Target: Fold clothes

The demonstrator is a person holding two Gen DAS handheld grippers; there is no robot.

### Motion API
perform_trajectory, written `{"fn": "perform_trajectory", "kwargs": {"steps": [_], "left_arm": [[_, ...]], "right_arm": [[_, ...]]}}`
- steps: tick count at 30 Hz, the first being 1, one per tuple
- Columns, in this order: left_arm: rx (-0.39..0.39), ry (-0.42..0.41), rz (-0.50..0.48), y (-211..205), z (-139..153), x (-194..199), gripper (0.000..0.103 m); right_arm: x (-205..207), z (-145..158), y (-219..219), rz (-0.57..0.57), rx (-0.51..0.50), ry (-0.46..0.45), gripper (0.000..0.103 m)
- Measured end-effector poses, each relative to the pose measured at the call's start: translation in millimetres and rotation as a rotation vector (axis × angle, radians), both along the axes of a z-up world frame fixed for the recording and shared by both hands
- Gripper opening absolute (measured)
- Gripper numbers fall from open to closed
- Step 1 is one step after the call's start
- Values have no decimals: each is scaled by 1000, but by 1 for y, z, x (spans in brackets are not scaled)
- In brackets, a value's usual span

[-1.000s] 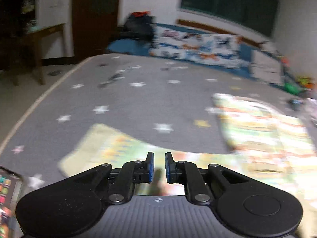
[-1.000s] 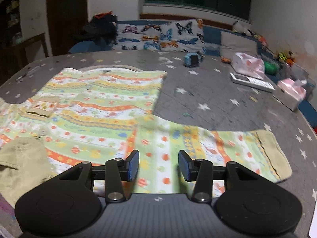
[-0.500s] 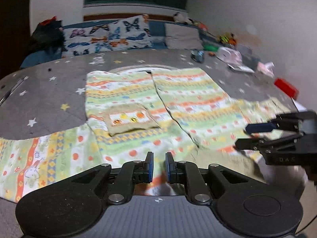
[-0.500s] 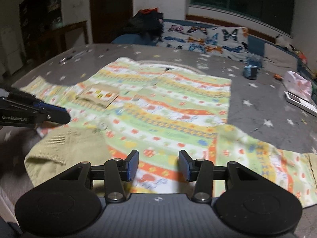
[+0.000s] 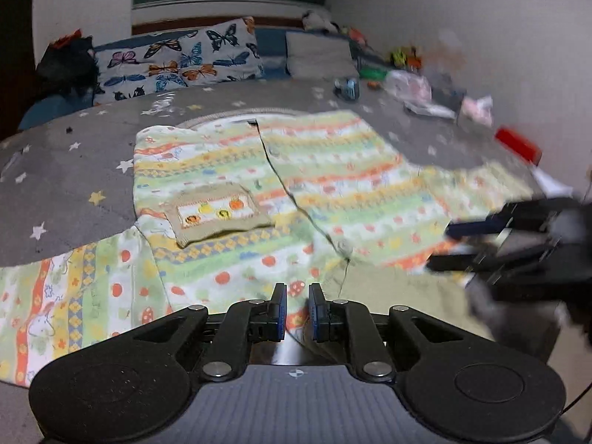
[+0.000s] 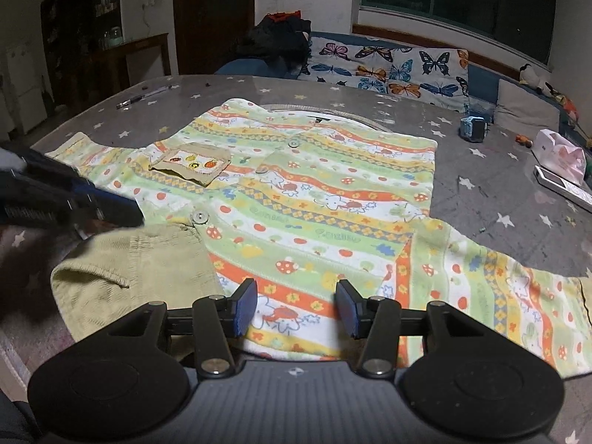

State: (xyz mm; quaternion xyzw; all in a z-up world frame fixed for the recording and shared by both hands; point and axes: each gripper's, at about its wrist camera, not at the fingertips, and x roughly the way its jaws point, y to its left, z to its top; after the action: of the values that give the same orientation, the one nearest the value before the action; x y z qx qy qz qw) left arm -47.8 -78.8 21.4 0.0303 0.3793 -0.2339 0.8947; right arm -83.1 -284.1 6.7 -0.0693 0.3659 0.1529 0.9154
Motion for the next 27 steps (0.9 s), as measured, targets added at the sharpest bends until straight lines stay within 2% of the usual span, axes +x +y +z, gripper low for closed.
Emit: {"fn": "perform_trajectory", "kwargs": {"steps": [4, 6, 11, 18, 22, 27], "left_arm": [[20, -2, -13, -3, 1, 1, 14], [2, -8, -6, -2, 7, 4, 19], [-17, -26, -11, -10, 16, 9, 22], [-7, -15, -51, -34, 13, 12, 26], [2, -2, -54, -41, 12, 14, 26], [12, -1, -44, -43, 11, 15, 31]], "right_arm": [[-10, 10, -24, -66, 19, -31, 48], [-14, 13, -43, -130, 15, -45, 48], [-17, 15, -103, -343, -5, -72, 48], [-16, 4, -184, -629, -59, -93, 48], [-16, -1, -211, -712, -69, -107, 48], [-11, -12, -232, -749, -9, -80, 46]]}}
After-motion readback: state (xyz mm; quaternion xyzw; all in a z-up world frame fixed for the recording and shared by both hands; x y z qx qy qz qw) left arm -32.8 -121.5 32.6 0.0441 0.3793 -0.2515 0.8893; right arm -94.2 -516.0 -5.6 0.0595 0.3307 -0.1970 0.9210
